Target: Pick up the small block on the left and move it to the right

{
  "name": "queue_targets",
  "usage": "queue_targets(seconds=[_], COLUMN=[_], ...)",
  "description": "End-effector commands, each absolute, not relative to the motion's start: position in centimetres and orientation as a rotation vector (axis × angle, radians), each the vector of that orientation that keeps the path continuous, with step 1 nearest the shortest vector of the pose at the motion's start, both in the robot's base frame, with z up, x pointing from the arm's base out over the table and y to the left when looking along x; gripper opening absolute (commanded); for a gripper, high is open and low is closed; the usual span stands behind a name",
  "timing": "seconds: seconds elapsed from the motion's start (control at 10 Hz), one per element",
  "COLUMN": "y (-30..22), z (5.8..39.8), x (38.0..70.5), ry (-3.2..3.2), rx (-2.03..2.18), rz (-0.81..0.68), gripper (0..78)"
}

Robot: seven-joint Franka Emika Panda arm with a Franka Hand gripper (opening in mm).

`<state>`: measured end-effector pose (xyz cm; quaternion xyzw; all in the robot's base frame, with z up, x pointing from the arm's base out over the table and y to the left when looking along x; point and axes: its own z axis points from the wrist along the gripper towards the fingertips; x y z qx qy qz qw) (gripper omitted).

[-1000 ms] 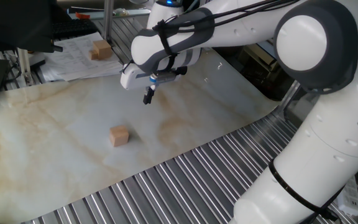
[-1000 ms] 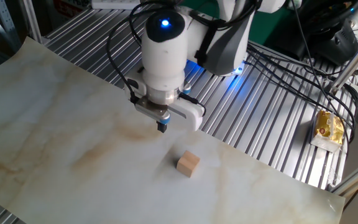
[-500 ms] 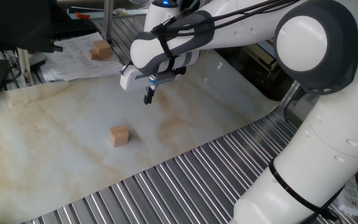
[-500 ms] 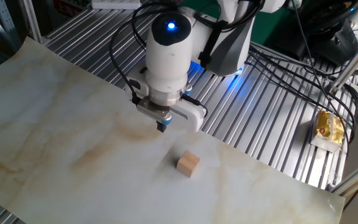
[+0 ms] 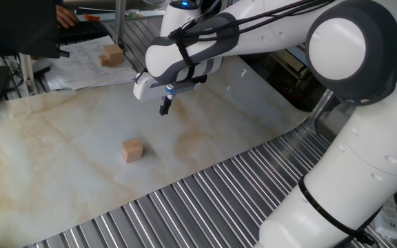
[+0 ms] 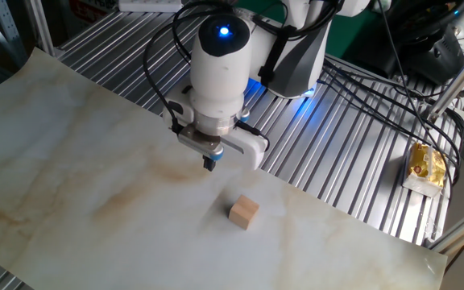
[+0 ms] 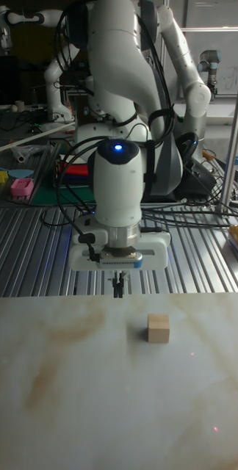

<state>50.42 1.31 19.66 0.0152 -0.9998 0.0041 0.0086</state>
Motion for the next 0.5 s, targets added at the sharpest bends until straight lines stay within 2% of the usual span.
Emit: queue_targets(seconds=[0.1, 0.5], y=[1.34, 1.29], z=[19.78, 19.82], x=[50.47, 50.46], ry=[-3.126, -3.124], rx=[0.043, 0.037], rz=[0.016, 0.016], gripper=[2.6, 2.6])
